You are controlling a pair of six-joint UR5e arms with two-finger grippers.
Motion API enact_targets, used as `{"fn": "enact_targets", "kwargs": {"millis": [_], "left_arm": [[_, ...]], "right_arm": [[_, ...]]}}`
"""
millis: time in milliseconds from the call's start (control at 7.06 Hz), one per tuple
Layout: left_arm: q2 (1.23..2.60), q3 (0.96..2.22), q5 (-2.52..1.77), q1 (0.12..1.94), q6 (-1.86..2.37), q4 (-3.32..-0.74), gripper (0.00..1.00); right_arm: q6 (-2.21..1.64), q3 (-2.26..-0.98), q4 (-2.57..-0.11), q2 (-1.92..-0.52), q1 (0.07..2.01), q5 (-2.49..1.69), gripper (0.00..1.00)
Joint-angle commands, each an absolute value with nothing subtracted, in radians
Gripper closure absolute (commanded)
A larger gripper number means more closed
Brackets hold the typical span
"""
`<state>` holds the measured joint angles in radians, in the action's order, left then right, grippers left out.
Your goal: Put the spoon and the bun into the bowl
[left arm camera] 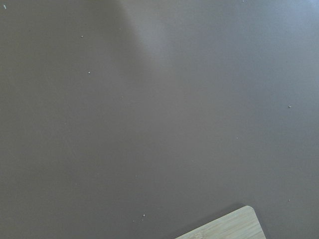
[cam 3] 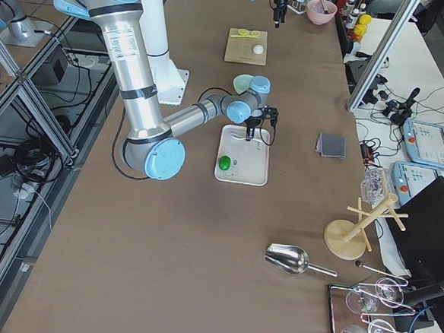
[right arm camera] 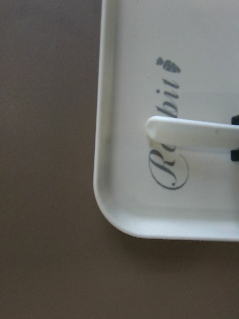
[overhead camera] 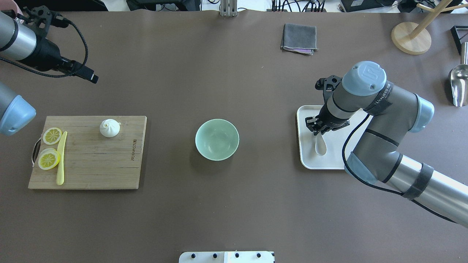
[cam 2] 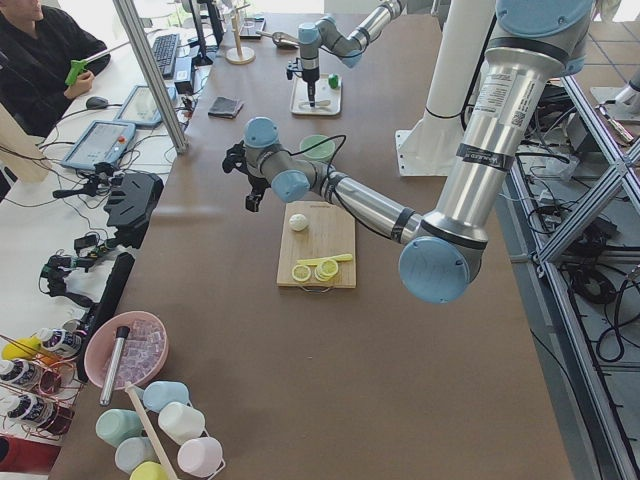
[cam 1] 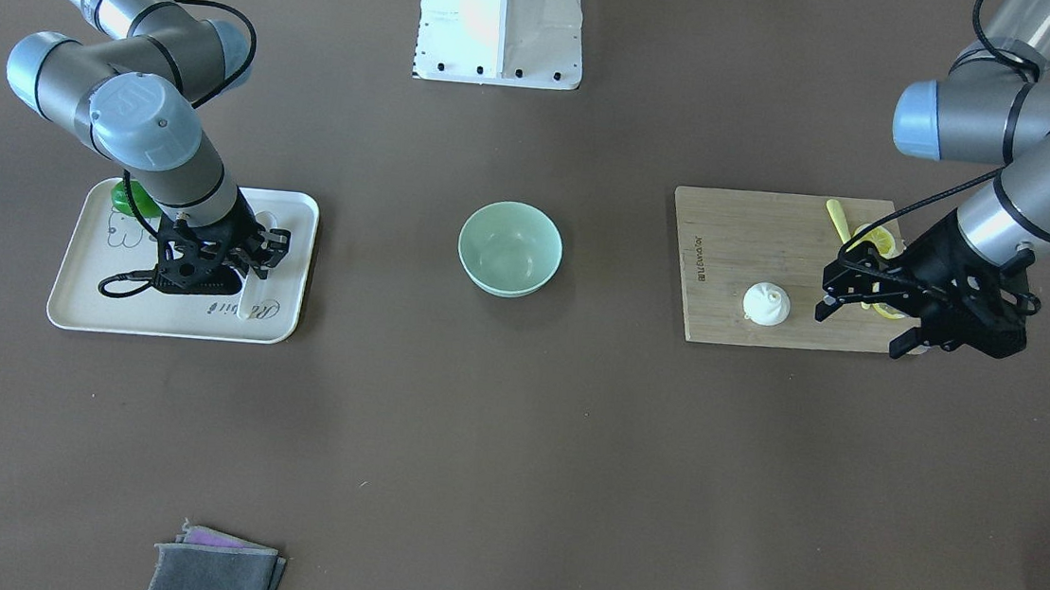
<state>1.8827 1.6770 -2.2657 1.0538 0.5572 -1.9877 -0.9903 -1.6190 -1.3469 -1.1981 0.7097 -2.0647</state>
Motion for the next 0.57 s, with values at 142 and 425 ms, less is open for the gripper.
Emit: {"fn": "enact_targets", "kwargs": {"millis": [142, 425], "left_arm": [[1.89, 1.675, -2.266, 1.054, 0.557, -1.993, 0.02], [1.896, 1.686, -2.205, 1.004, 0.563, -1.994, 0.02]], "right_arm": [[-0.994, -1.716, -1.362, -1.198, 0.75, -2.089, 1.0], [-1.16, -1.776, -1.355, -1.186, 0.756, -2.095, 1.0]]}}
